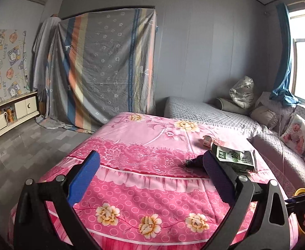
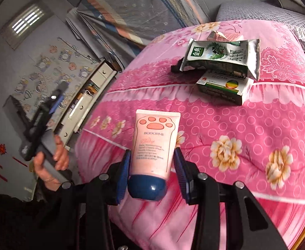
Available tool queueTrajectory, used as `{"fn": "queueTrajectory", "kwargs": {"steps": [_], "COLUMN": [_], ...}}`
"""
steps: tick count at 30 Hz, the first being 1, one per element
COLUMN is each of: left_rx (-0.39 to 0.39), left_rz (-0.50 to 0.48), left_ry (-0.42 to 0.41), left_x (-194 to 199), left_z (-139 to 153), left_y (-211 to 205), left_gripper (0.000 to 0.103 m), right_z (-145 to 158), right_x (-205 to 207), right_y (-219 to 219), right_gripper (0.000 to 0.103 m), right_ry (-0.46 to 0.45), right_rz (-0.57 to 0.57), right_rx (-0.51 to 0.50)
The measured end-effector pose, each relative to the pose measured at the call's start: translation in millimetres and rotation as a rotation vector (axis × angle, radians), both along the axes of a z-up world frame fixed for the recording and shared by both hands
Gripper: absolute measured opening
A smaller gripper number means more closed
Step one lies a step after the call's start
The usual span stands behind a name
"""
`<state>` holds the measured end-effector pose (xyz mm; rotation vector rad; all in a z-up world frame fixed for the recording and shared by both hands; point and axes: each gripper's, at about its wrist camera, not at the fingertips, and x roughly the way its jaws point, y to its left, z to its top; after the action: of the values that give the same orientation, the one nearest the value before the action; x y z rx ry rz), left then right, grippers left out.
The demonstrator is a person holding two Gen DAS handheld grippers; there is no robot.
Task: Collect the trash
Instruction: 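Grasp the green-white milk carton with the left tool while the right tool holds the tube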
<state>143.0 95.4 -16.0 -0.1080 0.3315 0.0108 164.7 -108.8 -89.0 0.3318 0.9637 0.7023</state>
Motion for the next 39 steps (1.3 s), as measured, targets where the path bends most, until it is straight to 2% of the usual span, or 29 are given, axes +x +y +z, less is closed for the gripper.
{"fn": "queueTrajectory", "kwargs": {"steps": [4, 10, 12, 15, 18, 21, 23, 26, 29, 31, 37, 39], "left_rx": [0.064, 0.206, 0.221, 0.194, 0.181, 0.19, 0.15, 0.071, 0.013, -0.052, -0.112, -0.097], "left_rz": [-0.11, -0.295, -0.379, -0.49, -0.6, -0.625, -0.663, -0.777, -0.852, -0.904, -0.88, -0.88], "left_ry": [0.031, 0.07, 0.099, 0.132, 0.127, 0.138, 0.151, 0.24, 0.314, 0.36, 0.466, 0.502], "left_x": [14, 37, 46, 60, 75, 95, 110, 143, 179, 204, 269, 283], "left_z": [-3, -7, -10, -15, -22, -28, -30, -39, -50, -57, -81, -91], "left_y": [-35, -108, -131, -150, -154, -149, -140, -132, -126, -122, -122, -128], "left_gripper": [0.095, 0.095, 0.095, 0.095, 0.095, 0.095, 0.095, 0.095, 0.095, 0.095, 0.095, 0.095], "right_z": [16, 7, 3, -1, -3, -2, -2, -4, -4, -5, -6, -5], "right_x": [-28, -57, -64, -69, -75, -75, -76, -70, -64, -60, -50, -48], "right_y": [-41, -106, -120, -133, -141, -145, -147, -149, -147, -146, -145, -146], "right_gripper": [0.039, 0.039, 0.039, 0.039, 0.039, 0.039, 0.039, 0.039, 0.039, 0.039, 0.039, 0.039], "right_ry": [-0.058, -0.053, -0.053, -0.05, -0.052, -0.061, -0.071, -0.07, -0.073, -0.071, -0.064, -0.069], "right_rz": [-0.106, -0.279, -0.316, -0.345, -0.341, -0.327, -0.323, -0.318, -0.311, -0.307, -0.311, -0.311], "right_rx": [0.031, 0.091, 0.114, 0.135, 0.15, 0.166, 0.168, 0.186, 0.19, 0.194, 0.189, 0.182]}}
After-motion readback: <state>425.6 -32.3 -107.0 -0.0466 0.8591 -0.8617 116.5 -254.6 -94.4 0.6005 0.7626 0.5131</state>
